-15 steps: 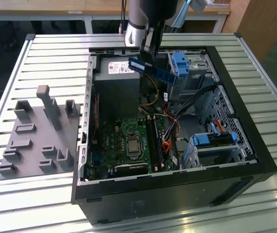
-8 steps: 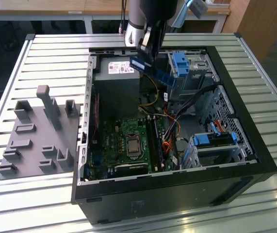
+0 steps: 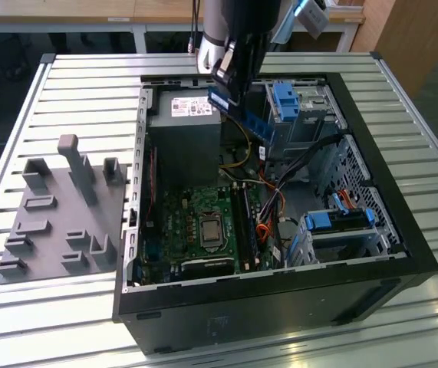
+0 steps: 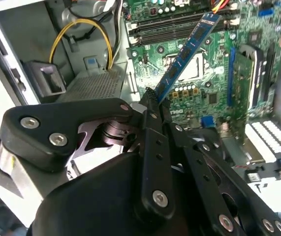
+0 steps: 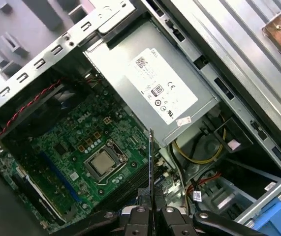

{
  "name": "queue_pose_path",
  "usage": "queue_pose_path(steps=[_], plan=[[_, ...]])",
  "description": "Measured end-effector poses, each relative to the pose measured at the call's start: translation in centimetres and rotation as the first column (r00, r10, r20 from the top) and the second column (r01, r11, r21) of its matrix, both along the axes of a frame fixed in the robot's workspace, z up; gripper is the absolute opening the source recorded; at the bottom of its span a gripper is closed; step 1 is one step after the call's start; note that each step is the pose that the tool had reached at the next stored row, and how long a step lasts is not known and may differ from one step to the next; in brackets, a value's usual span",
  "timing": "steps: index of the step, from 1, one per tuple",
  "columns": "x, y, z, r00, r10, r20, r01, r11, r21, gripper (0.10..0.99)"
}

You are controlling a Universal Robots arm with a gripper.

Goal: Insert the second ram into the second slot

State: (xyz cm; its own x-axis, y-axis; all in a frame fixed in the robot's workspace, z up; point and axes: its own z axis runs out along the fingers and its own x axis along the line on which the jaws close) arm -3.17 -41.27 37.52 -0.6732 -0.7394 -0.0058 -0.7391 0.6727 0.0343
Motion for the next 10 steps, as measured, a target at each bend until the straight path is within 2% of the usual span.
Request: queue_pose_path(steps=[3, 6, 8, 10], plan=[[0.00, 0.00, -0.09, 0.9985, -0.054, 0.0000, 0.054, 0.9985, 0.000, 0.137], [0.00, 0.00, -0.18, 0.9940, -0.109, 0.0000, 0.109, 0.9940, 0.000, 0.137], [0.00, 0.00, -0.24, 0.9894, -0.145, 0.0000, 0.145, 0.9894, 0.000, 0.137], [0.00, 0.00, -0.33, 0.9799, -0.199, 0.0000, 0.199, 0.9799, 0.000, 0.137]])
